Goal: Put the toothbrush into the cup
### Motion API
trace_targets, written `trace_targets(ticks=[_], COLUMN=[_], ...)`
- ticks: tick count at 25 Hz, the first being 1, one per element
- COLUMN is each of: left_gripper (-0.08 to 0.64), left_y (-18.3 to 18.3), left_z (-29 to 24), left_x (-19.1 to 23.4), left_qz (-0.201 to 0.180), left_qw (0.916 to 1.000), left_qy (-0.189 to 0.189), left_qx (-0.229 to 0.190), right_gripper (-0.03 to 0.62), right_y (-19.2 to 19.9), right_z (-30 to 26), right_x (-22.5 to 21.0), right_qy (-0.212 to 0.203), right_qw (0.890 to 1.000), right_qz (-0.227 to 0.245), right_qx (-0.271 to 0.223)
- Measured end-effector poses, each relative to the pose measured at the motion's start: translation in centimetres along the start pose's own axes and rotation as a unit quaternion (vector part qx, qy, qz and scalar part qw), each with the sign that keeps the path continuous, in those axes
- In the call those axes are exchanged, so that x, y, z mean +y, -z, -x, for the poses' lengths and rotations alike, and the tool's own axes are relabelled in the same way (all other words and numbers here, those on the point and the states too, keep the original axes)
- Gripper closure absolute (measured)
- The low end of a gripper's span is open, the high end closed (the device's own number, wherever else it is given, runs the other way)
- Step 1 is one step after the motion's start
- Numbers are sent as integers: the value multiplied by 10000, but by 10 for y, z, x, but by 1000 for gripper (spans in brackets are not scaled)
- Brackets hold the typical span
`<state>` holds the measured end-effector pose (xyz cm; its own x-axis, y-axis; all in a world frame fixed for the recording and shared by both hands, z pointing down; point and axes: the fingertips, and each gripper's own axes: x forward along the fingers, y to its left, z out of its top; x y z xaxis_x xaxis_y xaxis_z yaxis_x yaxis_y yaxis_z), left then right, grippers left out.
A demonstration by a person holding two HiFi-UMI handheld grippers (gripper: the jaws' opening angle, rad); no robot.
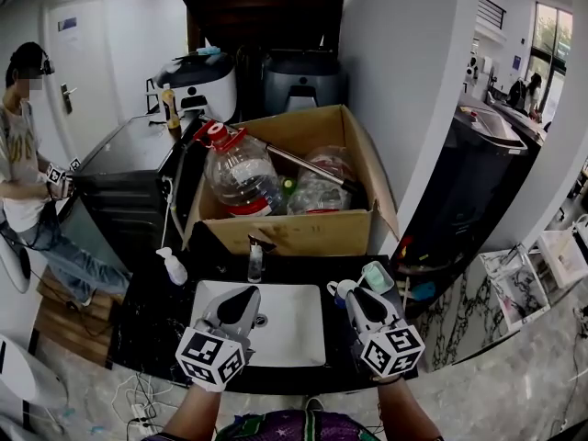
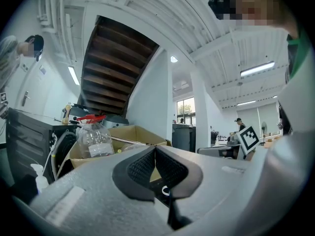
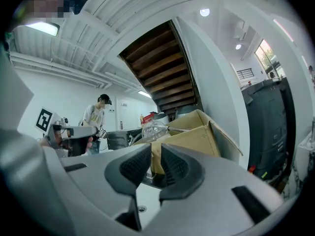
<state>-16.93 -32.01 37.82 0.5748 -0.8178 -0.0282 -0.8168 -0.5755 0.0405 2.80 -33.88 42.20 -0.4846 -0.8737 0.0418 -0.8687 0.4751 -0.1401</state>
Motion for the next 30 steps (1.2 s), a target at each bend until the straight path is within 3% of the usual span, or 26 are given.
trace_targets(ticks=[13, 23, 30], left_gripper=[545, 545, 545], left_y=[-9, -21, -20], left_z=[18, 27, 26], left_x=[33, 58, 61], left_qz=[146, 90, 85], left_qw=[9989, 9966, 9963], left_qy=[-428, -771, -808], left_qx=[-139, -282, -262], right_gripper=[541, 546, 588], right_y=[-46, -48, -43], right_z=[1, 0, -1], right_x=[19, 13, 5], right_qy=[-314, -150, 70], right_qw=[9985, 9988, 9993], right_qz=[-133, -116, 120], right_qx=[-417, -460, -360])
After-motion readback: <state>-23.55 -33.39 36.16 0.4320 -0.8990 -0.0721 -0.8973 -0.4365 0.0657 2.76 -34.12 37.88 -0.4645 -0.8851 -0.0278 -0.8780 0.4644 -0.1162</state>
